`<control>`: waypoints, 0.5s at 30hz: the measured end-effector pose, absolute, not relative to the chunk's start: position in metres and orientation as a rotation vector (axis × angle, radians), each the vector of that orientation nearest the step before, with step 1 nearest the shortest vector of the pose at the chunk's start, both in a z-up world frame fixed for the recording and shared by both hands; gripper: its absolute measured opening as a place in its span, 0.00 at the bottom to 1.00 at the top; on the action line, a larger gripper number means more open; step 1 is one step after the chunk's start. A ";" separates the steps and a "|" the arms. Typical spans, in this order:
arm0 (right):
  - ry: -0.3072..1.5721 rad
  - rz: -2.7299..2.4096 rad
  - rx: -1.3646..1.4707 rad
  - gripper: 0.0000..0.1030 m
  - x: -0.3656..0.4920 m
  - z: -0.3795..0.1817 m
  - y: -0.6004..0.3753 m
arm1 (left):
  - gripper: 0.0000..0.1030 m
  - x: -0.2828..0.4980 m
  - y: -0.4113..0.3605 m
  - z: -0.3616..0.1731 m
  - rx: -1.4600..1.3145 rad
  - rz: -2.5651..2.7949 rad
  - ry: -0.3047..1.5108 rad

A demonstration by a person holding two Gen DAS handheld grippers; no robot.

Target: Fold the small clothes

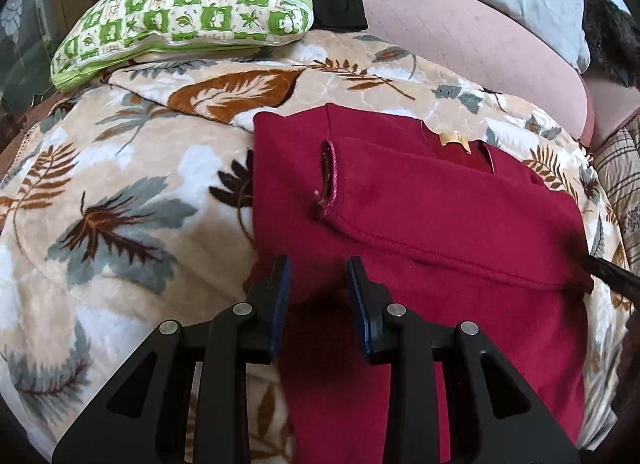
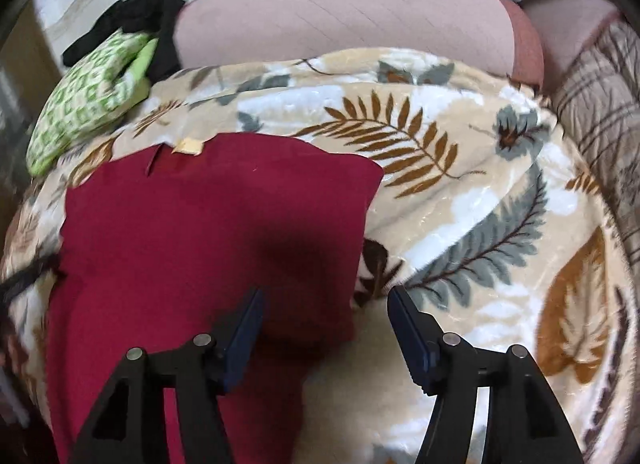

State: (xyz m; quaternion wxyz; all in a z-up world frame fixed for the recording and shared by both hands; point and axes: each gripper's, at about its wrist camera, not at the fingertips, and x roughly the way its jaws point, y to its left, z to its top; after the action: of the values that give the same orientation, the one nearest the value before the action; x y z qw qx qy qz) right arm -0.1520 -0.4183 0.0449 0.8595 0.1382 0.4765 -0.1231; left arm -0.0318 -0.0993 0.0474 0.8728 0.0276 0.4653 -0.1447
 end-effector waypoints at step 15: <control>0.966 -0.350 0.211 0.08 -0.112 0.023 -0.438 | 0.27 -0.036 -0.100 0.043 0.064 -0.297 0.971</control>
State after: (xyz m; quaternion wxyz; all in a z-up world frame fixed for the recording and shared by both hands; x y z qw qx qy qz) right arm -0.1119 -0.4384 0.0231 0.8655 0.1007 0.4614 -0.1671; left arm -0.0363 -0.0998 0.0427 0.8733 0.0308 0.4648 -0.1423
